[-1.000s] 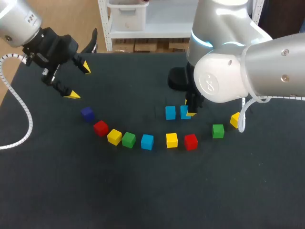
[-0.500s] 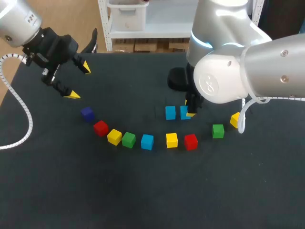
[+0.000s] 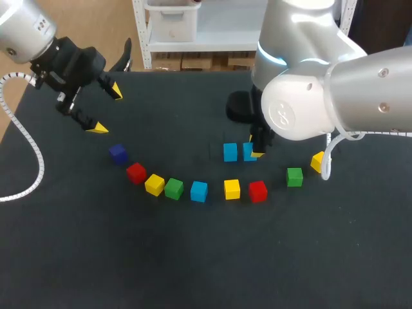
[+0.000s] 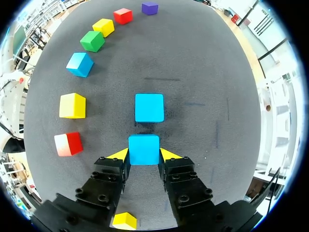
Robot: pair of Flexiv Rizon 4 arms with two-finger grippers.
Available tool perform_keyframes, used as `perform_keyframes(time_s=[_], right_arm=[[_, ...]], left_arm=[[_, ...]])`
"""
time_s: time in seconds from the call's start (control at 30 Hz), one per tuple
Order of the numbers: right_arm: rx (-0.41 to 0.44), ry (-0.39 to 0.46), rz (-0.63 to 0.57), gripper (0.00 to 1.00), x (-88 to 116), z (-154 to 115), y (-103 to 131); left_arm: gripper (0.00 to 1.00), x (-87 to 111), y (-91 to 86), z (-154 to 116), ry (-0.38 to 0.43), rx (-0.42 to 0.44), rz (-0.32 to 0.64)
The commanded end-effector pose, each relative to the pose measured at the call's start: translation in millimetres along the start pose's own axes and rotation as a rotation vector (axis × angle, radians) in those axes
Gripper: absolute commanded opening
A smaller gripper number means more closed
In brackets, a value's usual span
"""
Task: Place the blue cubes, place green cubes on the blue cubes, place the yellow cubes on the green cubes, then place the red cubes on the yellow cubes, and place purple cube on the red cubes.
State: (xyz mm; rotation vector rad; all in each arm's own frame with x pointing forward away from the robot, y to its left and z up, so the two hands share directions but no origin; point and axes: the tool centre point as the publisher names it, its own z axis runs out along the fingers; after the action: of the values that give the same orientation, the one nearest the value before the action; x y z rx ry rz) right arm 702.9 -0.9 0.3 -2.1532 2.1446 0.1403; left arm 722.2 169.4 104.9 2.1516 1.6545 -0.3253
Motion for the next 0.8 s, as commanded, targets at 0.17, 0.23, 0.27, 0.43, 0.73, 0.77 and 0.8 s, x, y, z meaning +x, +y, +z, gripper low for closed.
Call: perform_keyframes(time_s=[0.17,0.23,0.27,0.43,0.73,0.77,0.8], right_arm=[[0.001,0.002,0.000,0.00,0.3,1.6,0.8],[0.001,0.002,0.000,0.00,0.2,1.6,0.8],[0.001,0.002,0.000,0.00,0.2,1.6,0.7],[0.000,0.003,-0.001,0.00,0.0,2.0,0.4],[-0.002,0.006,0.000,0.05,1.5,2.8,0.7],[-0.002,0.006,0.000,0.06,1.5,2.8,0.7],[-0.002,0.006,0.000,0.07,1.6,2.8,0.8]], left_arm=[[1.00,0.3,0.3,0.1,0.000,0.000,0.001],[1.00,0.3,0.3,0.1,0.000,0.000,0.001],[1.00,0.3,0.3,0.1,0.000,0.000,0.001],[1.00,0.3,0.3,0.1,0.000,0.000,0.001],[1.00,0.3,0.3,0.1,0.000,0.000,0.001],[1.00,0.3,0.3,0.1,0.000,0.000,0.001],[1.00,0.3,0.3,0.1,0.000,0.000,0.001]])
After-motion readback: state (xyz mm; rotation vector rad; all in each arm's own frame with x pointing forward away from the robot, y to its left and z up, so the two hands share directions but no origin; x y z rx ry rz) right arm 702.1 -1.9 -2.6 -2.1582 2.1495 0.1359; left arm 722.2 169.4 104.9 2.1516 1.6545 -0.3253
